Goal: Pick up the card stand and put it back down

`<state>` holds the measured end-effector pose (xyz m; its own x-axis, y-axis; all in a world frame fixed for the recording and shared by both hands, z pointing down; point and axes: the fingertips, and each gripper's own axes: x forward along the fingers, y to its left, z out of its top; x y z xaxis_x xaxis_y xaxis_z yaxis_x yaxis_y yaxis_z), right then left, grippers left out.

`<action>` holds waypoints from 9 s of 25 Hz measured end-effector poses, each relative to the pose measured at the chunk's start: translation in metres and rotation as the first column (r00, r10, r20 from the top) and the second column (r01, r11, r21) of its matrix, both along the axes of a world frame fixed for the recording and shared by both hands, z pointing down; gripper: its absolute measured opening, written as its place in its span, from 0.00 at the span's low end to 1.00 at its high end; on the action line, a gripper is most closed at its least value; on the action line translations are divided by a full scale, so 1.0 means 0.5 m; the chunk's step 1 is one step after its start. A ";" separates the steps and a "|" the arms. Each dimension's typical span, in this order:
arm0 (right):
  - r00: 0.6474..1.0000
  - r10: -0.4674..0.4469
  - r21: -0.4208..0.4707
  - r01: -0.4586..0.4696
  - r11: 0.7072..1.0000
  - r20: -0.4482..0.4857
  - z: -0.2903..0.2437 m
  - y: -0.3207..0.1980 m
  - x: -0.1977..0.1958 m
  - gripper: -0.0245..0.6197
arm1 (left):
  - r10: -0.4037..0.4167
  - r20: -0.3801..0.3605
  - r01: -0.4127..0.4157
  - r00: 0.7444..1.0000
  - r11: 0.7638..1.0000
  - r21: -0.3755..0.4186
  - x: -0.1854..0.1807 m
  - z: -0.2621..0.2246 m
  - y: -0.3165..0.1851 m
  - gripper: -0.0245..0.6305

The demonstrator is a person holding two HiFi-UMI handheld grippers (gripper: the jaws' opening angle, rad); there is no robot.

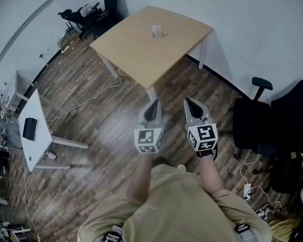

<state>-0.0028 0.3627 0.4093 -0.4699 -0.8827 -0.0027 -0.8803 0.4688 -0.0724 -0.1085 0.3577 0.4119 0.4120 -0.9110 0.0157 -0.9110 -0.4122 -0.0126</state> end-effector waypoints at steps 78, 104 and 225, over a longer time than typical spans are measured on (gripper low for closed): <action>0.997 -0.078 -0.439 0.078 0.895 0.019 0.609 -1.811 -0.118 0.04 | 0.601 0.124 -0.459 0.789 0.713 -0.530 -0.122 0.632 -1.955 0.56; 0.999 -0.041 -0.375 0.036 0.927 -0.006 0.554 -1.899 -0.133 0.04 | 0.772 0.170 -0.554 0.613 0.573 -0.604 -0.009 0.743 -2.028 0.19; 0.952 0.305 -0.442 -0.263 0.858 0.025 0.429 -1.816 0.756 0.04 | 0.674 0.068 -0.575 0.736 0.674 -0.464 0.813 0.504 -2.017 0.19</action>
